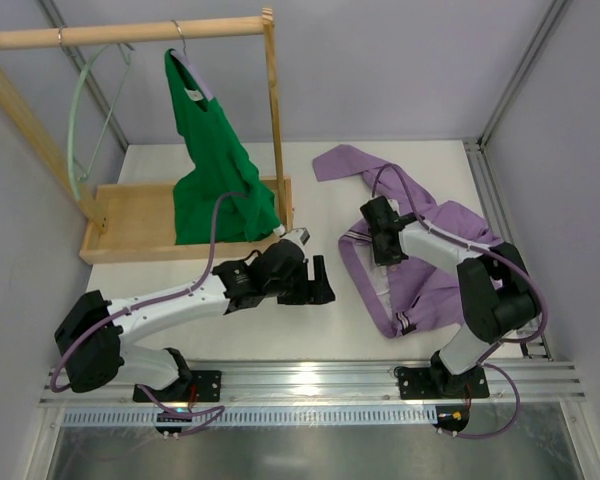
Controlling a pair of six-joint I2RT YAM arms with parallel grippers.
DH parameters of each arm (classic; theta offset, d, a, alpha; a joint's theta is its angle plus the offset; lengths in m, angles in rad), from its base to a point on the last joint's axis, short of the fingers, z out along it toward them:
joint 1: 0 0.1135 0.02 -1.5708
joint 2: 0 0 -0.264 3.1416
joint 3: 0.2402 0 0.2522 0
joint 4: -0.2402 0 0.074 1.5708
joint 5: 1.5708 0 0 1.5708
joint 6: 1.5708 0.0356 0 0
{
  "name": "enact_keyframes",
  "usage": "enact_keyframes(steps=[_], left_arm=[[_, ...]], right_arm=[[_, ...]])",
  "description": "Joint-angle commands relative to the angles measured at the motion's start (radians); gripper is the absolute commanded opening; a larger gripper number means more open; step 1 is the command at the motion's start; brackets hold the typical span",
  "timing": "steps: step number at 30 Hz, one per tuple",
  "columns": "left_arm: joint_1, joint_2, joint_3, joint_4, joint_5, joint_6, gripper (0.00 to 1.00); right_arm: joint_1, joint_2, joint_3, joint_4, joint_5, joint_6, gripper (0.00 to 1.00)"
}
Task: Place the trousers on the hanger
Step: Fold the trousers
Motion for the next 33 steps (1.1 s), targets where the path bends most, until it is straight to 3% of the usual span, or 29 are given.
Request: enact_keyframes(steps=[1, 7, 13, 21, 24, 25, 27, 31, 33], left_arm=[[0.005, -0.028, -0.004, 0.009, -0.042, 0.002, 0.79], [0.007, -0.042, 0.021, -0.024, -0.086, 0.024, 0.79], [0.007, -0.066, 0.035, -0.052, -0.116, 0.03, 0.79], [0.005, -0.08, -0.033, 0.0, -0.045, 0.013, 0.8], [-0.008, -0.115, -0.082, 0.061, -0.031, -0.015, 0.81], [-0.016, -0.122, -0.091, 0.08, -0.033, -0.027, 0.82], [-0.036, -0.122, -0.105, 0.097, -0.039, -0.058, 0.83], [-0.073, -0.099, -0.114, 0.123, -0.053, -0.082, 0.83], [-0.082, -0.097, -0.117, 0.118, -0.063, -0.088, 0.84]], right_arm=[[0.004, -0.095, 0.062, -0.075, -0.028, 0.006, 0.04], [0.007, -0.22, 0.092, -0.16, -0.263, -0.023, 0.04], [0.057, -0.309, 0.015, -0.117, -0.451, 0.027, 0.04], [0.123, -0.257, -0.123, 0.057, -0.415, 0.168, 0.04], [0.122, -0.251, -0.071, 0.018, -0.311, 0.195, 0.18], [0.122, -0.256, -0.051, -0.021, -0.28, 0.202, 0.31], [0.107, -0.288, 0.012, -0.054, -0.234, 0.21, 0.4], [0.088, -0.296, 0.124, -0.028, -0.26, 0.088, 0.51], [0.086, -0.221, 0.182, 0.01, -0.313, -0.01, 0.61]])
